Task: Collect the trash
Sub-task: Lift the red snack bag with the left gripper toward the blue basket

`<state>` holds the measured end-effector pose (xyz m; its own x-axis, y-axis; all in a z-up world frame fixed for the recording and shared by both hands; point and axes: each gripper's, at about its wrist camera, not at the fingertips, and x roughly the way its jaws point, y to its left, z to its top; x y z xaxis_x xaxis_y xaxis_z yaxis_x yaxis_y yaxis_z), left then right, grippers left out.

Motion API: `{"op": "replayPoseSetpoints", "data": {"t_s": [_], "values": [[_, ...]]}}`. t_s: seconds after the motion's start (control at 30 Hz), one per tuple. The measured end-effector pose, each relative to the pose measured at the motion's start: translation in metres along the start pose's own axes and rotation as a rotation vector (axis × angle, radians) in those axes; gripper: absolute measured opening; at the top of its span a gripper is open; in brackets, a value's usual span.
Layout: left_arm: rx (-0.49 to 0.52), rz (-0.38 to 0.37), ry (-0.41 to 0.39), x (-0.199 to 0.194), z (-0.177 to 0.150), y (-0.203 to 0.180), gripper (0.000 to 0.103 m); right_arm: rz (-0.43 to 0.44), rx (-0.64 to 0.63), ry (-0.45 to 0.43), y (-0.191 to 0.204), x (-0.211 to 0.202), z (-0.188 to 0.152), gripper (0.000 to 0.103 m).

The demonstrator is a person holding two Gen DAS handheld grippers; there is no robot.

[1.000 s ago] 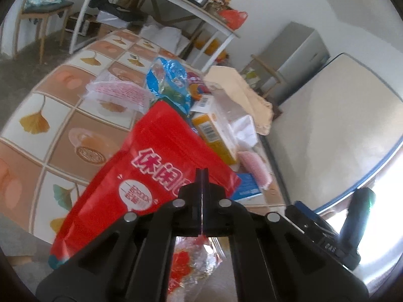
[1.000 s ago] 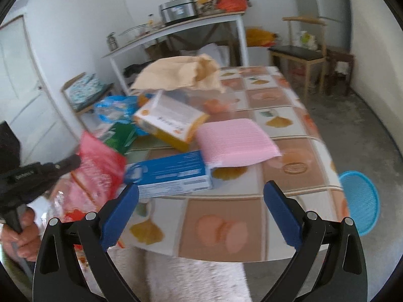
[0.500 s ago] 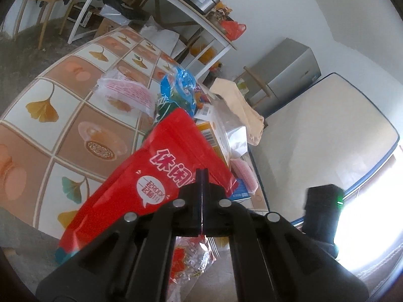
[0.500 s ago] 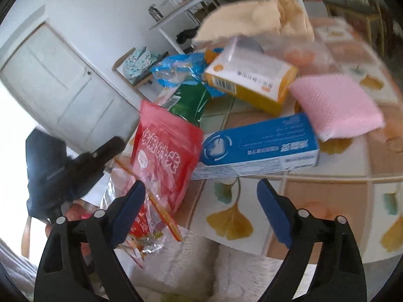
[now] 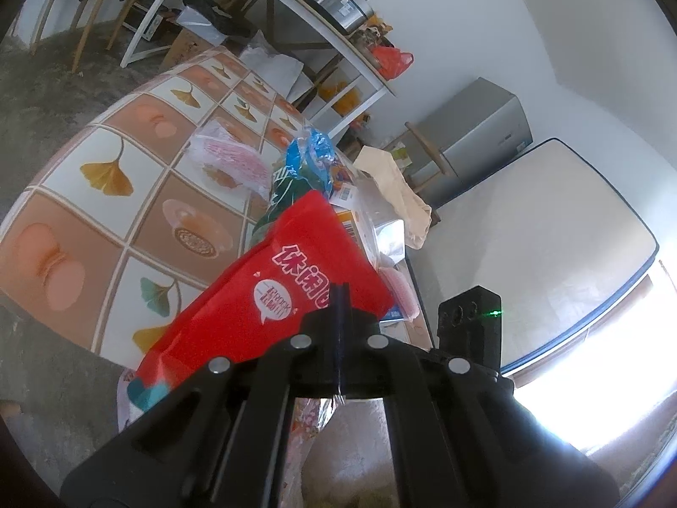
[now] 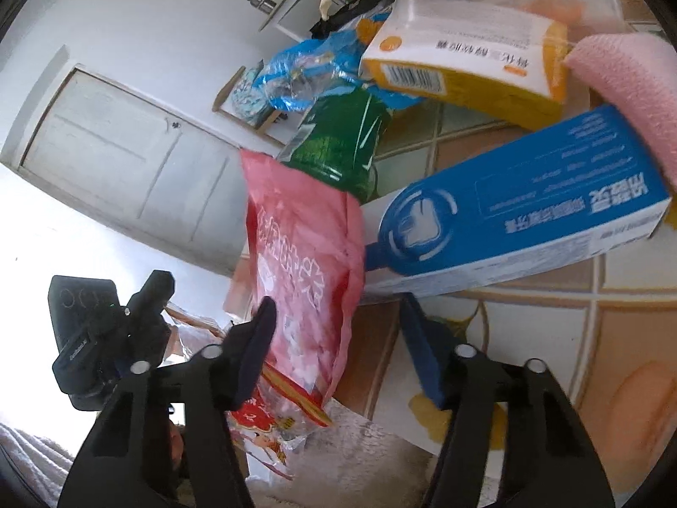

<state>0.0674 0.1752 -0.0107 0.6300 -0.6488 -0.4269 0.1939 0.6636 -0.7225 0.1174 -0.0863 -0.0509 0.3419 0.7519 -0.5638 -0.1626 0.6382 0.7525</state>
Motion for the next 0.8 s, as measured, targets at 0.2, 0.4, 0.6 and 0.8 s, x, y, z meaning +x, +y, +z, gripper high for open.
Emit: {"op": "replayPoseSetpoints", "data": {"t_s": [0.2,0.4,0.6,0.8], "values": [[0.005,-0.007,-0.011,-0.010,-0.004,-0.004,0.000,0.040,-0.036,0.013,0.010,0.006,-0.001,0.010],[0.009,-0.024,-0.030,-0.024,-0.005,-0.016,0.000,0.061,-0.156,-0.040,0.040,-0.012,-0.009,0.004],[0.064,-0.055,-0.054,-0.036,-0.004,-0.049,0.000,0.088,-0.238,-0.128,0.063,-0.053,-0.013,0.003],[0.144,-0.099,-0.035,-0.023,-0.004,-0.094,0.000,0.096,-0.240,-0.241,0.060,-0.107,-0.026,0.003]]}}
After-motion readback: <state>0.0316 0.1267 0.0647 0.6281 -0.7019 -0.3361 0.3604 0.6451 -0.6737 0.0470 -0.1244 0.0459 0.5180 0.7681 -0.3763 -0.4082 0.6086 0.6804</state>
